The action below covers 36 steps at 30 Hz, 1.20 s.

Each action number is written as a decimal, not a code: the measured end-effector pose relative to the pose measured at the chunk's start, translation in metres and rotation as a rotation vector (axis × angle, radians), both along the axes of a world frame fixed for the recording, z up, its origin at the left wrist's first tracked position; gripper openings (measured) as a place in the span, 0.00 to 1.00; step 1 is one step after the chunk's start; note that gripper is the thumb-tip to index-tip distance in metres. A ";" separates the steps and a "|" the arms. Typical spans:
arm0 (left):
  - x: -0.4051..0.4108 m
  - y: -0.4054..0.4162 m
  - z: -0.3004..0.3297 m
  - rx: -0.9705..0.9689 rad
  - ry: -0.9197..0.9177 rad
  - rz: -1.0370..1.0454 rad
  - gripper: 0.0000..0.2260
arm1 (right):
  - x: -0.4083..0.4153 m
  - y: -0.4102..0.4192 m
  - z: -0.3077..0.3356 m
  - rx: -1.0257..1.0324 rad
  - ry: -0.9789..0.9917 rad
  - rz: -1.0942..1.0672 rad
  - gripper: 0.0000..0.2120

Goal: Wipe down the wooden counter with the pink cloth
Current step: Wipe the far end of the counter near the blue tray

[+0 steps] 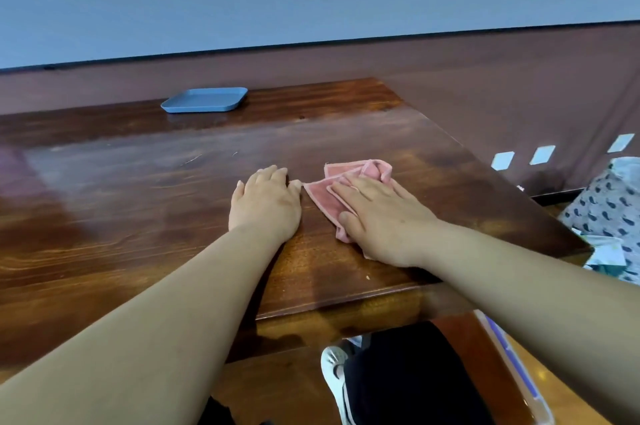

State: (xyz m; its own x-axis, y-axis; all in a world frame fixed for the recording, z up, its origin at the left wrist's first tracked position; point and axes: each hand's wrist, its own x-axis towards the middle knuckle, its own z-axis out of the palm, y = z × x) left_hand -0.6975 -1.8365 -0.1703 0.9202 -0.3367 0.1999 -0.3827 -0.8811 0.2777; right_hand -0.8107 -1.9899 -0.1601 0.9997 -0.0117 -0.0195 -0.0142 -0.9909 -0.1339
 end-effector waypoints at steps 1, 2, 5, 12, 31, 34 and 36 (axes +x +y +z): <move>-0.001 0.001 -0.002 0.018 -0.005 -0.007 0.22 | -0.010 -0.001 -0.004 0.001 -0.006 0.023 0.28; -0.001 0.001 -0.004 0.034 -0.008 -0.011 0.22 | -0.014 -0.005 -0.005 0.005 -0.013 0.029 0.28; -0.002 0.001 -0.003 0.064 0.001 -0.003 0.23 | 0.003 -0.016 0.005 0.020 -0.008 -0.025 0.27; -0.002 0.001 -0.003 0.077 0.007 -0.007 0.23 | -0.018 -0.018 -0.001 0.006 -0.040 -0.027 0.28; -0.002 0.003 -0.002 0.089 0.005 -0.016 0.23 | -0.015 -0.049 0.011 0.036 -0.038 -0.221 0.25; -0.003 0.003 -0.001 0.090 0.006 -0.008 0.23 | -0.004 -0.049 0.015 0.025 -0.026 -0.261 0.25; -0.003 0.004 -0.002 0.092 0.015 -0.003 0.23 | -0.018 -0.047 0.007 0.025 -0.011 -0.209 0.27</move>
State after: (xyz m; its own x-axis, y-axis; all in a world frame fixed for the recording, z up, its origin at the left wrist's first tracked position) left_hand -0.7006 -1.8320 -0.1726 0.9218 -0.3556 0.1546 -0.3818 -0.9020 0.2016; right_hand -0.8291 -2.0374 -0.1528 0.9758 -0.2185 -0.0115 -0.2175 -0.9629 -0.1597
